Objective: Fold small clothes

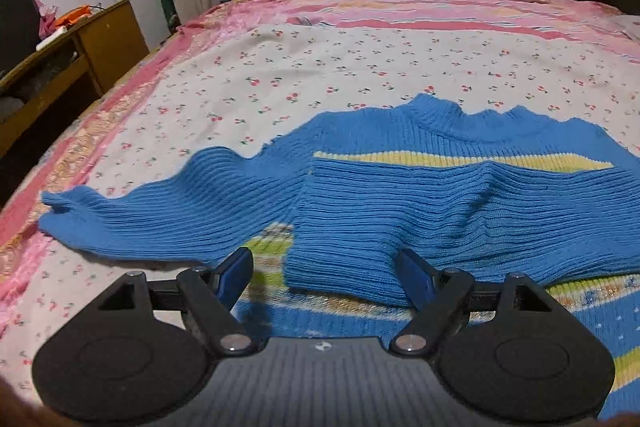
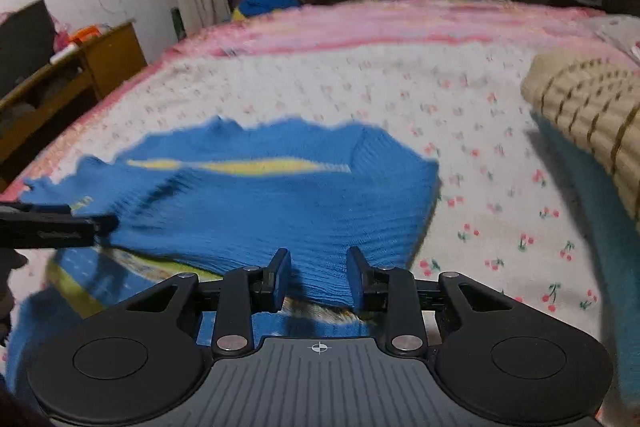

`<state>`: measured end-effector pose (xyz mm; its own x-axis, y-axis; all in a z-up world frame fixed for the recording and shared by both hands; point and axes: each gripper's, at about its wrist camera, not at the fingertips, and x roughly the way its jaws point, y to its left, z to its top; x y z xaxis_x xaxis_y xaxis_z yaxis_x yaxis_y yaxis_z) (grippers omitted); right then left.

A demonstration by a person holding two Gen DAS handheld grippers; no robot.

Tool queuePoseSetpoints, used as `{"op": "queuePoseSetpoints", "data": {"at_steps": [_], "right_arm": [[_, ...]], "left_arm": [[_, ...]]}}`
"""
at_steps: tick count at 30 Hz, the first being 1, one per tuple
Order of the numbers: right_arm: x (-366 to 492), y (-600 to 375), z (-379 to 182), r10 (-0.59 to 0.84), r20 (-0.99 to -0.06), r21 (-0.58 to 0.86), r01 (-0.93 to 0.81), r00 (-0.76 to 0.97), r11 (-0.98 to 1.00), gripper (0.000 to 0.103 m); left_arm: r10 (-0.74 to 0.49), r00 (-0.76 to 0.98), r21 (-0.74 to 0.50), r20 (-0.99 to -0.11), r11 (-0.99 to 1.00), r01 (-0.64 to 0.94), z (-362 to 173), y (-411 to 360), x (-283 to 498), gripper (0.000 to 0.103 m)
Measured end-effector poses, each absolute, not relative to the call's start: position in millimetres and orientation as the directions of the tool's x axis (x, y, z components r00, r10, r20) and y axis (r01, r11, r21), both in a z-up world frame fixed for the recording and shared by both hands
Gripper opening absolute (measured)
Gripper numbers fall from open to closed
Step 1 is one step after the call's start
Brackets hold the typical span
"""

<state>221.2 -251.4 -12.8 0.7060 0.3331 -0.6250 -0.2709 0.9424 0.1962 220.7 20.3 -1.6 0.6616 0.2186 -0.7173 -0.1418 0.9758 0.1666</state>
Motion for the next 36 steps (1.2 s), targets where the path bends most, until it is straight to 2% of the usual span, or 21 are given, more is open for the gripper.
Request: {"op": "queuePoseSetpoints", "data": {"at_steps": [5, 9, 20, 26, 32, 36], "right_arm": [[224.2, -240.5, -23.5, 0.275, -0.689, 0.121, -0.268, 0.670, 0.956, 0.030], [217.0, -239.4, -14.8, 0.305, -0.657, 0.137, -0.288, 0.690, 0.948, 0.031], [213.2, -227.2, -23.9, 0.292, -0.662, 0.090, -0.313, 0.691, 0.946, 0.032], [209.8, -224.5, -21.8, 0.294, -0.649, 0.086, -0.317, 0.701, 0.945, 0.032], [204.9, -220.7, -18.6, 0.303, -0.639, 0.101, -0.314, 0.707, 0.944, 0.032], [205.8, -206.0, -11.5, 0.333, -0.629, 0.115, -0.339, 0.703, 0.934, 0.032]], "left_arm": [[0.246, 0.641, 0.197, -0.727, 0.969, -0.148, 0.6, 19.1, 217.6, 0.085], [0.238, 0.649, 0.184, -0.723, 0.971, -0.150, 7.1, 23.7, 208.9, 0.084], [0.289, 0.581, 0.162, -0.761, 0.952, -0.261, -5.8, 85.2, 194.5, 0.079], [0.319, 0.592, 0.181, -0.740, 0.943, -0.280, -0.8, 100.7, 188.8, 0.079], [0.363, 0.582, 0.150, -0.727, 0.912, -0.381, 7.6, 156.1, 189.0, 0.079], [0.380, 0.554, 0.093, -0.741, 0.875, -0.476, 4.6, 210.0, 191.3, 0.070]]}}
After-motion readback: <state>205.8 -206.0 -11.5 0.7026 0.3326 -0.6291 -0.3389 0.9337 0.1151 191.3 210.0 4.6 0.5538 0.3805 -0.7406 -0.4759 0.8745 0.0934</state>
